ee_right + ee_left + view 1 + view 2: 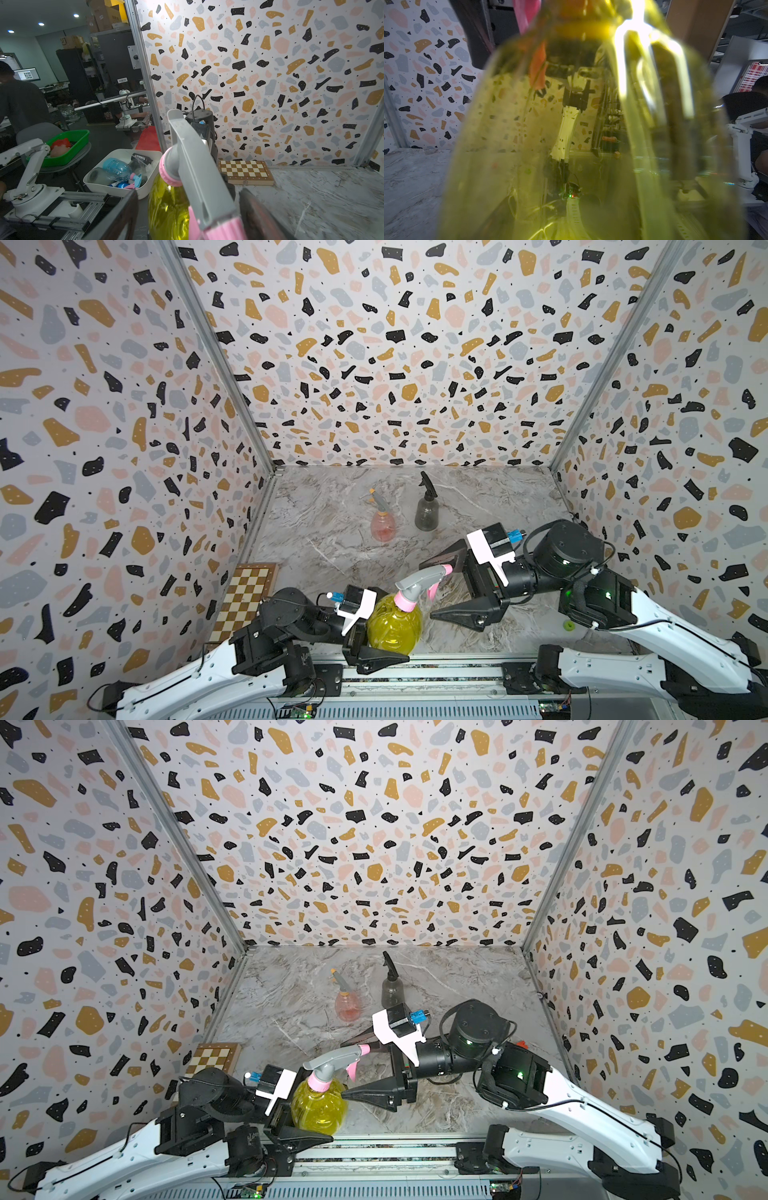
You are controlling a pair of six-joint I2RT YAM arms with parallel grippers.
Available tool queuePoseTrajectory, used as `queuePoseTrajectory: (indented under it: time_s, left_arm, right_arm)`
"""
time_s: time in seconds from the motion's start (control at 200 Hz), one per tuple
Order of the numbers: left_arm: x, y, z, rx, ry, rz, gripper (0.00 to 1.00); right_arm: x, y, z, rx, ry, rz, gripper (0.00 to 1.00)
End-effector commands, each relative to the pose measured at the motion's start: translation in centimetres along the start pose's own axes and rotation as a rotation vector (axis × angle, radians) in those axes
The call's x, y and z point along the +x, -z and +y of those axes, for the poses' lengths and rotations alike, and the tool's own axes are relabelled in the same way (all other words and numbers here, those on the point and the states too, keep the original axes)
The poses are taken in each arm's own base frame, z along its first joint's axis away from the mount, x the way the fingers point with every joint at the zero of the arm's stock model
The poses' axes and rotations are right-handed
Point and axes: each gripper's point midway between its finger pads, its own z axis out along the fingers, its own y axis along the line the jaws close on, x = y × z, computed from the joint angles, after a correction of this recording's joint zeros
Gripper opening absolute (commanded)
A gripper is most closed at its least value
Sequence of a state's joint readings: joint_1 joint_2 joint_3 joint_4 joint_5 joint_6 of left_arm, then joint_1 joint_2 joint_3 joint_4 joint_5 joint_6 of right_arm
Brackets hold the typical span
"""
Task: Attach spray nozzles to spray bottles
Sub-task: Screw the spray nozzle on the spray bottle.
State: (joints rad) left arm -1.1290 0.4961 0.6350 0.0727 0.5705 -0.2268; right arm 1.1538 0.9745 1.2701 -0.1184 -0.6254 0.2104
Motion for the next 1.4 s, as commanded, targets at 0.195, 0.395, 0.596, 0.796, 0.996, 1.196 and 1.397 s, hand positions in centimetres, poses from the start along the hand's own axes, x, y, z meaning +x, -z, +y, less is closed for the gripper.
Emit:
queuePoseTrajectory:
  time_s: [0.195,0.395,0.596,0.796,0.996,1.196,1.397]
  left_arm:
    - [-1.1,0.1,0.6,-0.049,-0.004,-0.016,0.0]
    - [-0.7,0.0,1.1,-0.072,0.015,0.012,0.0]
    - [-0.7,0.1,1.3,-0.091,0.025,0.033,0.0]
    - [-0.5,0.4,1.2,-0.105,0.038,0.078,0.0]
    - [-0.4,0.8,1.3,-0.131,0.044,0.121,0.0]
    - [-1.0,1.5,2.5,-0.226,0.045,0.132,0.0]
    - [-1.7,2.5,4.3,-0.354,0.017,0.124,0.0]
  right_arm:
    - [-2.6,0.7,1.1,-0.017,0.007,-0.044,0.54]
    - [-2.4,0.4,0.2,0.026,-0.025,-0.004,0.33]
    - [-1.6,0.0,-0.8,0.065,-0.062,0.059,0.15]
    - [-0.3,-0.7,-1.8,0.101,-0.102,0.163,0.02]
    - [0.8,-1.6,-2.5,0.128,-0.12,0.251,0.01]
    - [2.7,-3.0,-3.1,0.186,-0.142,0.335,0.0]
    - [4.6,-3.7,-4.8,0.295,-0.225,0.369,0.0]
